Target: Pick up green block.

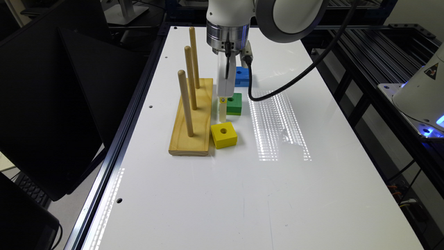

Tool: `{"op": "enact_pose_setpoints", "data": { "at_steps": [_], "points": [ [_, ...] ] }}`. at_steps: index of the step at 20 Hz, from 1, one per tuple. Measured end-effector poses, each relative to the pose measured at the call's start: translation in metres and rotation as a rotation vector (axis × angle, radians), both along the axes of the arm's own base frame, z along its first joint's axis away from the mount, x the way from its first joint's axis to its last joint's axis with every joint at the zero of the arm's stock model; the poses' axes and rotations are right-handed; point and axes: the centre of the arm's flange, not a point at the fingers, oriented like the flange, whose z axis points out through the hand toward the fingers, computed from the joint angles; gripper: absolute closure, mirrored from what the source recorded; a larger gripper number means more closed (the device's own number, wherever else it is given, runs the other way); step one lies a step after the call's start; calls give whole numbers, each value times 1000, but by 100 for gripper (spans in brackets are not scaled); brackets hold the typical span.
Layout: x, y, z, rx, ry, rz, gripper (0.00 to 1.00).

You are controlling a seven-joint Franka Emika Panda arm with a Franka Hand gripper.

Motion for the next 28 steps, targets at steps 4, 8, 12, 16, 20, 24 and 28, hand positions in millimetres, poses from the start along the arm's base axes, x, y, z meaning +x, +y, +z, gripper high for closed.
{"op": "enact_pose_setpoints", "data": {
  "at_steps": [4, 8, 12, 16, 20, 24, 28],
  "points": [
    [0, 0, 0, 0, 0, 0, 0],
    [0, 0, 0, 0, 0, 0, 100],
    [0, 0, 0, 0, 0, 0, 100],
    [0, 0, 0, 0, 0, 0, 100],
    [0, 0, 0, 0, 0, 0, 100],
    [1, 0, 4, -1, -7, -1, 100],
    [3, -1, 13, -1, -16, 0, 100]
  ]
}}
